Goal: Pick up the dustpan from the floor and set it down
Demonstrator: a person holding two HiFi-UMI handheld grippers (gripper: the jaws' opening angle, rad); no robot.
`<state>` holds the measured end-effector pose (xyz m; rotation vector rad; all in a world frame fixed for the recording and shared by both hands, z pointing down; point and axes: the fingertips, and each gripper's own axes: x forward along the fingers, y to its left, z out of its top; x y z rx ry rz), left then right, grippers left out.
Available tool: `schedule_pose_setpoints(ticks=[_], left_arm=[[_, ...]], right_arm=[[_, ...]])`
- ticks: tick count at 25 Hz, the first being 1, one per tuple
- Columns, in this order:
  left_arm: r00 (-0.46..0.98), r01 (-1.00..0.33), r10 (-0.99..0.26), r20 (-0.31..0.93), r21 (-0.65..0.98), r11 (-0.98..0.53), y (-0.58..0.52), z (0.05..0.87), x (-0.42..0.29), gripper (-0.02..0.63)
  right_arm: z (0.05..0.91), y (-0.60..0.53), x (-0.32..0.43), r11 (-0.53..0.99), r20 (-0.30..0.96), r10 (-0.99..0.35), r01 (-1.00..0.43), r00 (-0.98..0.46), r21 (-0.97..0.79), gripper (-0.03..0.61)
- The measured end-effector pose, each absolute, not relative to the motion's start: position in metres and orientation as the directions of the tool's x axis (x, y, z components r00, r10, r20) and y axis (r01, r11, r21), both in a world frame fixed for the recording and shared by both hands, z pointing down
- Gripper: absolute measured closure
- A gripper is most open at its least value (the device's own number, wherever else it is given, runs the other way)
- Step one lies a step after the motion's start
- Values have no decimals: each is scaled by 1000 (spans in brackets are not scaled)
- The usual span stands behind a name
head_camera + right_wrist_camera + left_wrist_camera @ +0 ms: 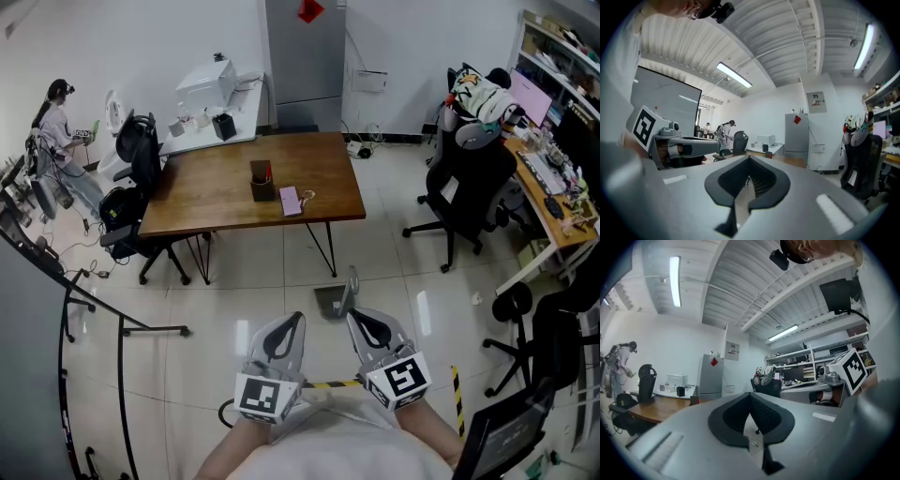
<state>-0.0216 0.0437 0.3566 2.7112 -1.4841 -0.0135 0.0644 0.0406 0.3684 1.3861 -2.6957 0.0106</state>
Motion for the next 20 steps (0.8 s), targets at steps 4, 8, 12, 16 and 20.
schedule_pose_setpoints(ticks=[4,8,12,16,20], left_arm=[[538,-843,-843,29,47,-536,41,357,-23,601],[527,-849,-849,40,61,-524,39,358,-26,601],[535,-844,-844,29,61,-533,39,357,-25,603],[533,-846,-846,35,53,-531,38,364,-28,601],[537,-843,-843,28,48,-535,37,367,-29,601]], right_arm=[[369,40,62,586,97,-808,-810,-582,22,577],[366,39,60,583,99,-810,-812,-578,26,577],[366,39,60,584,102,-809,-811,-578,33,578],[365,38,56,585,101,-809,-810,-579,36,577],[368,38,52,592,105,-804,-806,-586,34,577]])
